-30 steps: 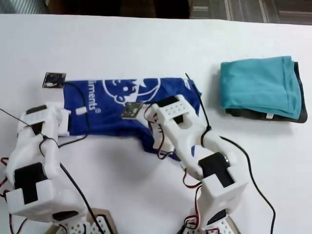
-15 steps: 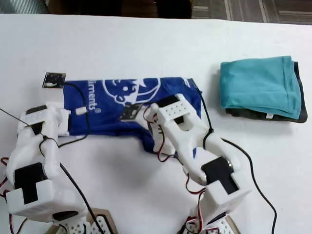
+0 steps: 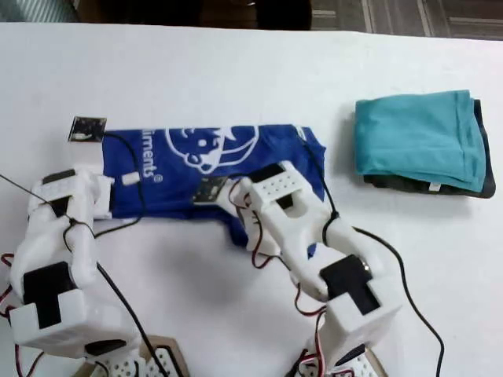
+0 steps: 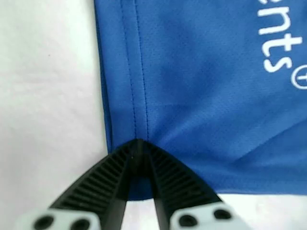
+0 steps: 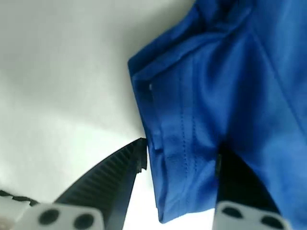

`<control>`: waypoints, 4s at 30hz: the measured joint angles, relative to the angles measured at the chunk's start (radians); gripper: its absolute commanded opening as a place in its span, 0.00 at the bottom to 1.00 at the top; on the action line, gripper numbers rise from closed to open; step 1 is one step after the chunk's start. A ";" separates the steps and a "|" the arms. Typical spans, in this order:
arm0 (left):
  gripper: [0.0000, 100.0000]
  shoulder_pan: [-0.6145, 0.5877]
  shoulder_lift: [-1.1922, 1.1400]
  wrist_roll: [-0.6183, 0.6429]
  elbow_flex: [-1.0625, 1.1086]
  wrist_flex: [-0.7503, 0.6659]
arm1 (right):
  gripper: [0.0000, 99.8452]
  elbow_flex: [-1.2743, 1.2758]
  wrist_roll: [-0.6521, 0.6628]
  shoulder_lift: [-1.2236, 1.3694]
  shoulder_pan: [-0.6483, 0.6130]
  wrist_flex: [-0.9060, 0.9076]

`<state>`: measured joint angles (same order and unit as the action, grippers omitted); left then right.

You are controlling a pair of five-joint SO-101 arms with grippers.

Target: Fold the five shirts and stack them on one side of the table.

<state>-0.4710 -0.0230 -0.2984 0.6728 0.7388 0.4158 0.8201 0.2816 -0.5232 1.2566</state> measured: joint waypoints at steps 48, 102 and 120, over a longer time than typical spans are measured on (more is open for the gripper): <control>0.03 0.000 -0.003 0.000 0.000 0.000 | 0.18 -1.231 -0.015 0.529 0.189 0.354; 0.03 0.000 -0.003 0.000 0.000 -0.003 | 0.02 -0.416 -0.368 0.078 0.170 -0.292; 0.03 0.000 -0.003 0.000 0.000 -0.003 | 0.02 -0.629 -0.376 0.242 0.086 -0.362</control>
<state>-0.4710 -0.0261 -0.2984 0.6728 0.7357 -0.2133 0.4442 0.5240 -0.4373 0.8945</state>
